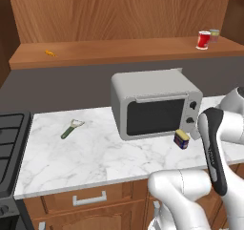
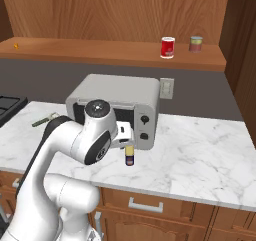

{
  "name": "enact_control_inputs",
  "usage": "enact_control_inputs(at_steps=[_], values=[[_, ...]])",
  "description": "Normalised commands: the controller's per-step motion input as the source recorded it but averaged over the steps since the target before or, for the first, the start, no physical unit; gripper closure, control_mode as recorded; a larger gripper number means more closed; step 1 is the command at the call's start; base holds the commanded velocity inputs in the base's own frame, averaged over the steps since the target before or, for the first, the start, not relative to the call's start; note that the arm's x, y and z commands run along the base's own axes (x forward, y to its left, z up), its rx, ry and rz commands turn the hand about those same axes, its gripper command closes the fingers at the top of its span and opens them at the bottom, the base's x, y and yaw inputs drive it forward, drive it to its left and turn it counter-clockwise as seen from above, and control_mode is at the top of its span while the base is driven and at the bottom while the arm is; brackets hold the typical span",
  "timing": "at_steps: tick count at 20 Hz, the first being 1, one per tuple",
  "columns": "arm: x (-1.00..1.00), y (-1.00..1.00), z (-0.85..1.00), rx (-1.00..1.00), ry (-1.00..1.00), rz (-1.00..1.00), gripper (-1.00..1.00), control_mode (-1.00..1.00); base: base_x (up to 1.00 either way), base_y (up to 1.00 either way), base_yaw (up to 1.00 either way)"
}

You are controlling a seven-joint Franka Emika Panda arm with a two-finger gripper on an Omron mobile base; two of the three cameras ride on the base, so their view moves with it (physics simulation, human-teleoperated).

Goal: Pick the cans from the counter and place them in their designated side in the cabinet.

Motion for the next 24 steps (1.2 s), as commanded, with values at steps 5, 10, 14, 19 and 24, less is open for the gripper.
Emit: enact_control_inputs(at_steps=[5, 10, 14, 19, 24], values=[[0.09, 0.0, -0.11, 0.0, -0.07, 0.0, -1.0, -1.0, 0.0, 0.0, 0.0], [0.17, 0.0, -0.14, 0.0, 0.0, 0.0, -1.0, -1.0, 0.0, 0.0, 0.0], [0.23, 0.0, -0.17, 0.0, 0.0, 0.0, -1.0, -1.0, 0.0, 0.0, 0.0], [0.23, 0.0, -0.16, 0.0, 0.01, 0.0, -1.0, -1.0, 0.0, 0.0, 0.0], [0.24, 0.0, -0.17, 0.0, 0.03, 0.0, -1.0, -1.0, 0.0, 0.0, 0.0]])
